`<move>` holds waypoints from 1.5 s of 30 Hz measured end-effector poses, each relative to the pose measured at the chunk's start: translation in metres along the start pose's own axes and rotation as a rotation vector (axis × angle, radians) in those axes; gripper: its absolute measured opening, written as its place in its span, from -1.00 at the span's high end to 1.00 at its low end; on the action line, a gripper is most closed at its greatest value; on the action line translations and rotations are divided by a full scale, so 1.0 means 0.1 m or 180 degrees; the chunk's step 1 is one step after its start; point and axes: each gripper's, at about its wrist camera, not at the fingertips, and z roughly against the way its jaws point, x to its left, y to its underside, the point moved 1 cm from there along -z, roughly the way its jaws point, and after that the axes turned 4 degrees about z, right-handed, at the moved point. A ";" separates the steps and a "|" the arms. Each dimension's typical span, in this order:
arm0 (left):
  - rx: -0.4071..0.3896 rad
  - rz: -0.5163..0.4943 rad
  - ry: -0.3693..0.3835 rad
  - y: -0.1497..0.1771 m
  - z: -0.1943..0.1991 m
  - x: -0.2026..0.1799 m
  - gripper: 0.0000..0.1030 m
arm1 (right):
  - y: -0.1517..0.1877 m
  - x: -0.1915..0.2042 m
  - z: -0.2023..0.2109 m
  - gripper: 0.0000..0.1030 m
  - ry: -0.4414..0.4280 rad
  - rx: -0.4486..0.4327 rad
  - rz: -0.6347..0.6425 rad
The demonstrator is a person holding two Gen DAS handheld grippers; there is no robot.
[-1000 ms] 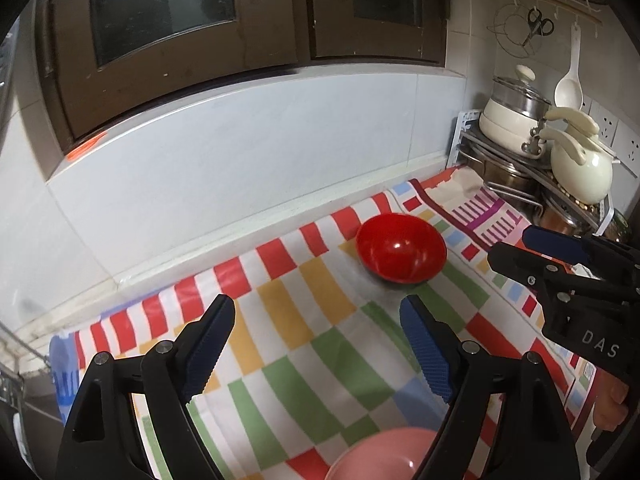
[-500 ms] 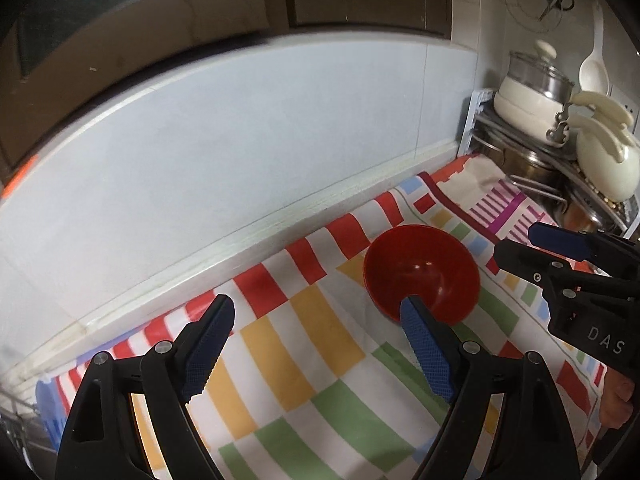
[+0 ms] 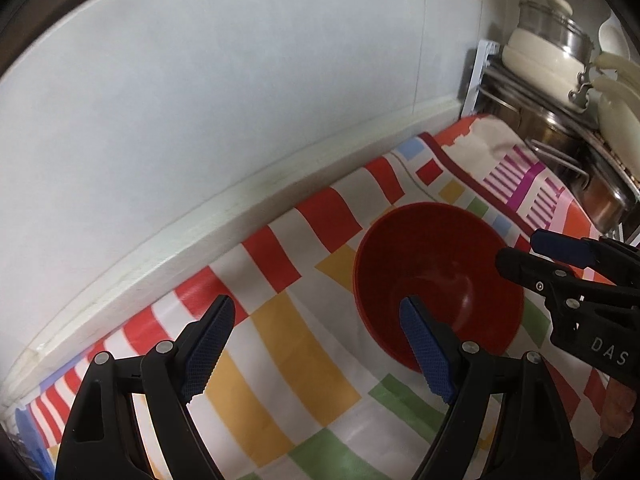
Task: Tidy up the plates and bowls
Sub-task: 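Pinch the red-and-black bowl's rim with both grippers, then lift the red-and-black bowl with both grippers over the pink bowl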
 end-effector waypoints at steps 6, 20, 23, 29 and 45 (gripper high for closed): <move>0.0115 -0.0015 0.0055 -0.03 -0.22 -0.06 -0.52 | 0.04 -0.03 -0.15 0.03 -0.0042 0.0096 -0.0063; 0.0221 -0.0082 0.0149 -0.11 -0.41 -0.17 0.37 | 0.09 -0.06 -0.30 0.60 -0.0129 0.0247 -0.0144; 0.0241 -0.0082 0.0186 -0.12 -0.44 -0.19 0.57 | 0.09 -0.04 -0.30 0.73 -0.0148 0.0259 -0.0136; 0.0281 -0.0031 0.0277 -0.12 -0.45 -0.20 0.72 | 0.08 -0.04 -0.29 0.75 -0.0108 0.0274 -0.0164; 0.0129 -0.0003 0.0166 -0.07 -0.05 -0.14 0.73 | 0.11 0.04 -0.01 0.78 -0.0149 0.0185 -0.0177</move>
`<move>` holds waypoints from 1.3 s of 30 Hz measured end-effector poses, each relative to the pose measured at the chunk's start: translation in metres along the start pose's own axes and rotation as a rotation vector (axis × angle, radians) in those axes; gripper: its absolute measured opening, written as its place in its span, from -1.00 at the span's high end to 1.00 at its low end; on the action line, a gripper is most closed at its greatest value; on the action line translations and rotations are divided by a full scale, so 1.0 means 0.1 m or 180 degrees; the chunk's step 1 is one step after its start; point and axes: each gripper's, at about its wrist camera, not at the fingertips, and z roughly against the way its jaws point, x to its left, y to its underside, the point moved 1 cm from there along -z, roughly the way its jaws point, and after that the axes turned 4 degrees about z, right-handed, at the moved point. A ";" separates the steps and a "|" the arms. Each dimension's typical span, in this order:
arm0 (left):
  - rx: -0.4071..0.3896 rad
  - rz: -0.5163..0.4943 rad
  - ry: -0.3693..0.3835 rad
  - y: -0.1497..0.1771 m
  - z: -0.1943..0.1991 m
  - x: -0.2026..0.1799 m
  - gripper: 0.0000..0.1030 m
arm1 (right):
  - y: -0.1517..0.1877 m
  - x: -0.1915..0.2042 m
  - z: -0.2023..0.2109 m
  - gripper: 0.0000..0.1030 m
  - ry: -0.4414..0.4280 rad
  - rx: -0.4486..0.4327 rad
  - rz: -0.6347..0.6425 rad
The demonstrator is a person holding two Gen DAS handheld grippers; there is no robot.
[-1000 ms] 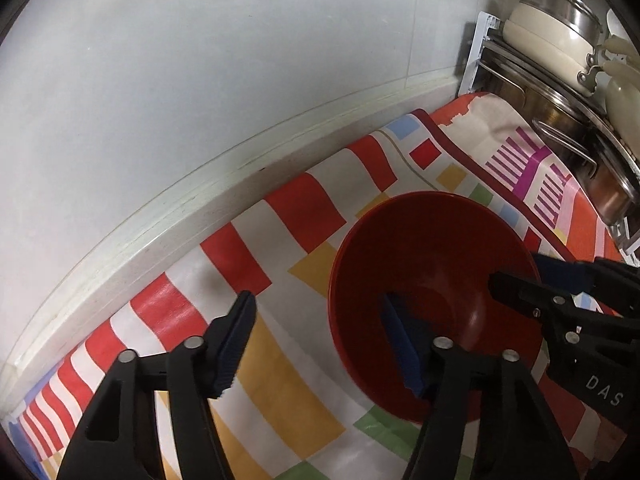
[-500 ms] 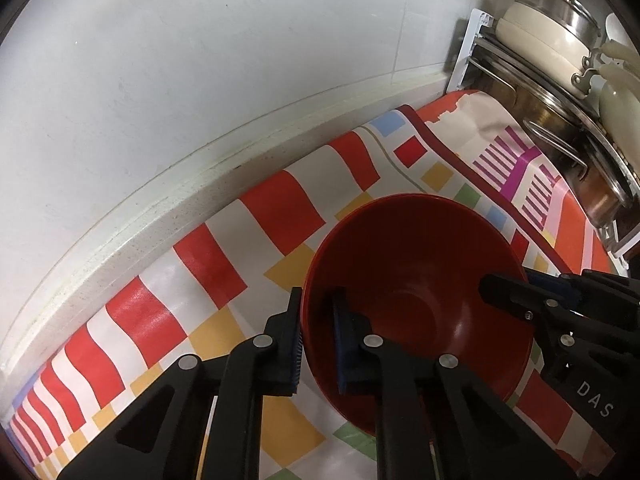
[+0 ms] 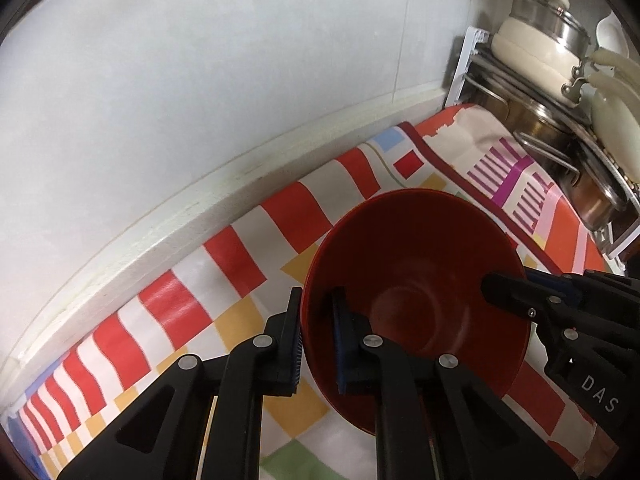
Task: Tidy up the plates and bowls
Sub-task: 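Lift the red-and-black bowl with both grippers over the pink bowl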
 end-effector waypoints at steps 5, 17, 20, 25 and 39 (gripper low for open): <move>-0.0137 0.0029 -0.0023 0.05 0.30 0.04 0.73 | 0.01 0.14 0.23 0.78 0.0006 -0.0112 0.0081; -0.0453 0.0174 -0.0136 0.31 1.15 -0.05 0.74 | 0.21 0.47 0.85 0.78 -0.0117 -0.0341 0.0207; -0.0501 0.0215 -0.0165 0.43 1.32 -0.05 0.74 | 0.29 0.56 0.97 0.78 -0.0160 -0.0362 0.0229; -0.0592 0.0295 -0.0196 0.66 1.62 -0.03 0.74 | 0.44 0.74 1.18 0.78 -0.0227 -0.0383 0.0289; -0.0738 0.0443 -0.0228 1.29 2.26 0.05 0.74 | 0.96 1.17 1.65 0.78 -0.0306 -0.0405 0.0434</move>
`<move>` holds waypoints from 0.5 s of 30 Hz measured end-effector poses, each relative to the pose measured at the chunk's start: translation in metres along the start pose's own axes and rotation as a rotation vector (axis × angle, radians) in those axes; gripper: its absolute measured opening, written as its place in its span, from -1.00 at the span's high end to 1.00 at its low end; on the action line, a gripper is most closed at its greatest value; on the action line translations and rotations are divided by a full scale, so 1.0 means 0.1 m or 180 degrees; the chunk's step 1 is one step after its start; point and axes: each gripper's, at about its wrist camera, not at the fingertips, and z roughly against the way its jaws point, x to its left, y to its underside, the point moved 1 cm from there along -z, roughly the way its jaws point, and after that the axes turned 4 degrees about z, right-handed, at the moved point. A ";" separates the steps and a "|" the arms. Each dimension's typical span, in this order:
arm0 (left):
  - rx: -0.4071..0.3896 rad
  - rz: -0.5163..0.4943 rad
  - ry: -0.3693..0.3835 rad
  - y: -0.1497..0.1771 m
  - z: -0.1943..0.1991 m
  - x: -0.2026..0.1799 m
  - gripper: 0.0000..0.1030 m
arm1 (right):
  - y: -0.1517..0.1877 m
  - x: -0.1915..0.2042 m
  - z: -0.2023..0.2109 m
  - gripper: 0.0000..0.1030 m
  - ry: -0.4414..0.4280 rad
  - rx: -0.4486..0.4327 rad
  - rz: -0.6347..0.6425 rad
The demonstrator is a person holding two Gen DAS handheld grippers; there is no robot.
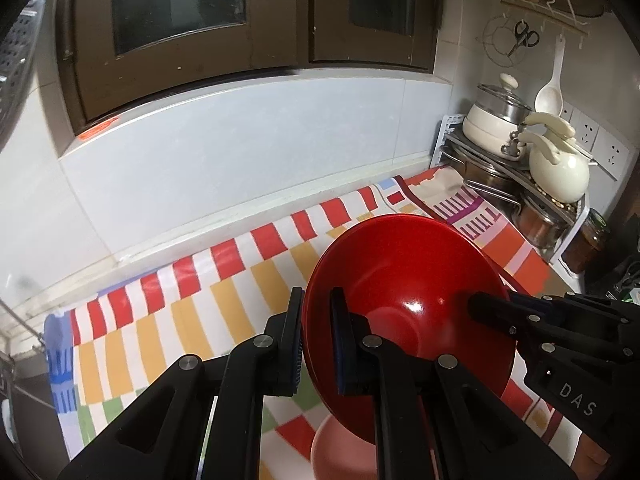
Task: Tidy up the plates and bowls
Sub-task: 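Lift the red-and-black bowl with both grippers over the pink bowl, then lower the red-and-black bowl into the pink bowl with both grippers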
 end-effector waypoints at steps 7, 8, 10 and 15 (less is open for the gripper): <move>0.0030 0.0040 -0.0001 0.22 0.22 0.09 0.74 | 0.22 0.21 0.14 0.78 -0.0024 0.0044 0.0024; 0.0036 0.0042 0.0000 0.24 0.24 0.10 0.74 | 0.25 0.23 0.15 0.78 -0.0030 0.0056 0.0019; 0.0052 0.0039 0.0000 0.30 0.27 0.12 0.74 | 0.31 0.27 0.16 0.78 -0.0035 0.0083 0.0021; 0.0126 0.0071 0.0023 0.44 0.27 0.16 0.74 | 0.46 0.32 0.13 0.78 -0.0034 0.0185 0.0012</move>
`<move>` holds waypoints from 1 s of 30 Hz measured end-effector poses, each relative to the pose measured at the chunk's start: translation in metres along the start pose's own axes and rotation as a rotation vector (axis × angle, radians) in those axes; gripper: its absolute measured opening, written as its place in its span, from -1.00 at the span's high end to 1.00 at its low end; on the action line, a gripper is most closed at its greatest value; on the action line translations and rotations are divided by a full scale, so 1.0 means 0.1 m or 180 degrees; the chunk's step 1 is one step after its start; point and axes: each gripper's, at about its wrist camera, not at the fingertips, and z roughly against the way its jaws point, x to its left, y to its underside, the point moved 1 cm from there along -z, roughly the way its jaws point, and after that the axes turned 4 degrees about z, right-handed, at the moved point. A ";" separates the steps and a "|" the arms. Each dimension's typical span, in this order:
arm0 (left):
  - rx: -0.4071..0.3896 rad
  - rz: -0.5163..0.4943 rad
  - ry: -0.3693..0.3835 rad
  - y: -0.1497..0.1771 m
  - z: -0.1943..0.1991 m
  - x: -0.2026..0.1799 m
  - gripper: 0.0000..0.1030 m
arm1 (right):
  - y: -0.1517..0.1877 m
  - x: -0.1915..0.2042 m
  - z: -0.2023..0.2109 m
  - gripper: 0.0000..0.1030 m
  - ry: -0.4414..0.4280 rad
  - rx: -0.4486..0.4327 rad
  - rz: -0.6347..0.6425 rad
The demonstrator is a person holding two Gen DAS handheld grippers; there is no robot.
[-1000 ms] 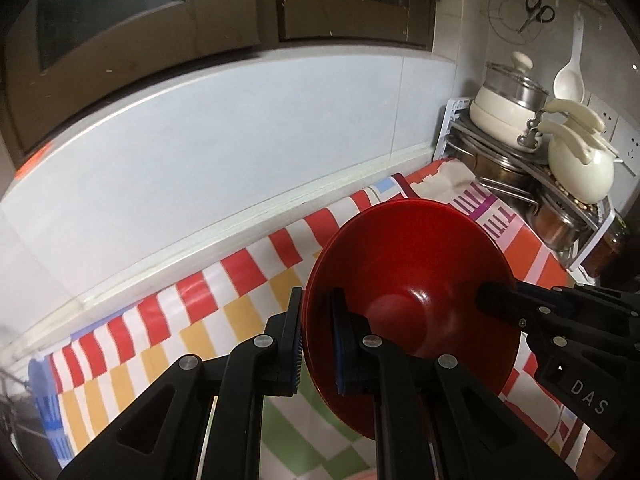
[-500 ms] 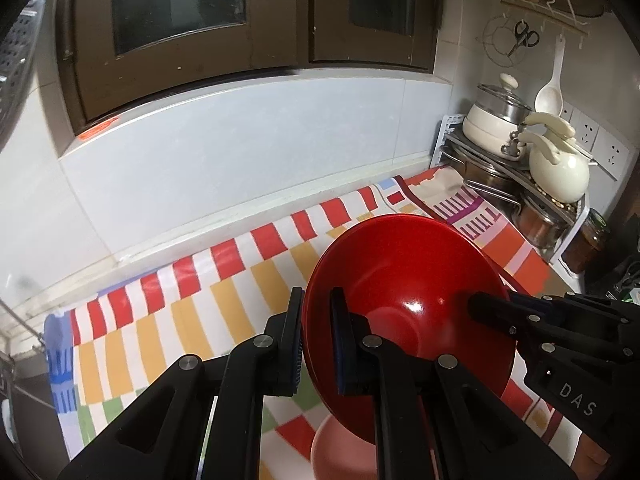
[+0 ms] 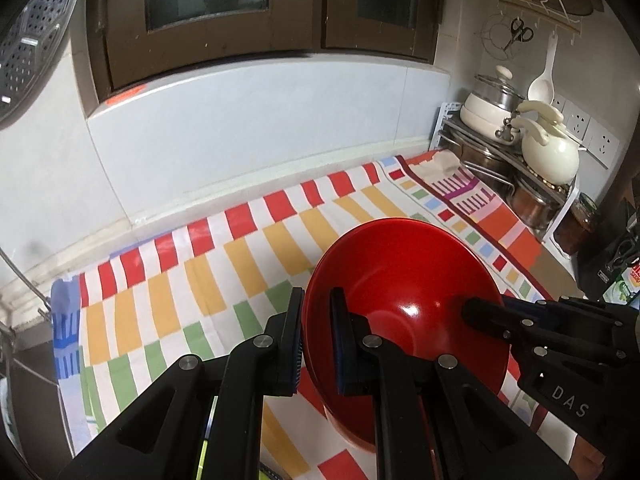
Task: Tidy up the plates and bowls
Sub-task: 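Lower the red-and-black bowl into the pink bowl with both grippers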
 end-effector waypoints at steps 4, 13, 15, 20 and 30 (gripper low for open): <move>0.0091 0.0016 0.0018 0.13 -0.05 0.01 0.74 | 0.12 0.00 -0.05 0.78 0.0011 0.0098 -0.0014; 0.0318 0.0055 0.0093 0.38 -0.22 -0.03 0.74 | 0.36 -0.08 -0.17 0.78 0.0080 0.0305 -0.0078; 0.0368 0.0040 0.0091 0.44 -0.26 -0.05 0.74 | 0.42 -0.10 -0.20 0.78 0.0086 0.0357 -0.0091; 0.0508 0.0032 0.0082 0.57 -0.40 -0.09 0.74 | 0.52 -0.14 -0.28 0.78 0.0117 0.0450 -0.0108; 0.0685 0.0048 0.0046 0.70 -0.61 -0.11 0.74 | 0.59 -0.22 -0.43 0.78 0.0158 0.0556 -0.0094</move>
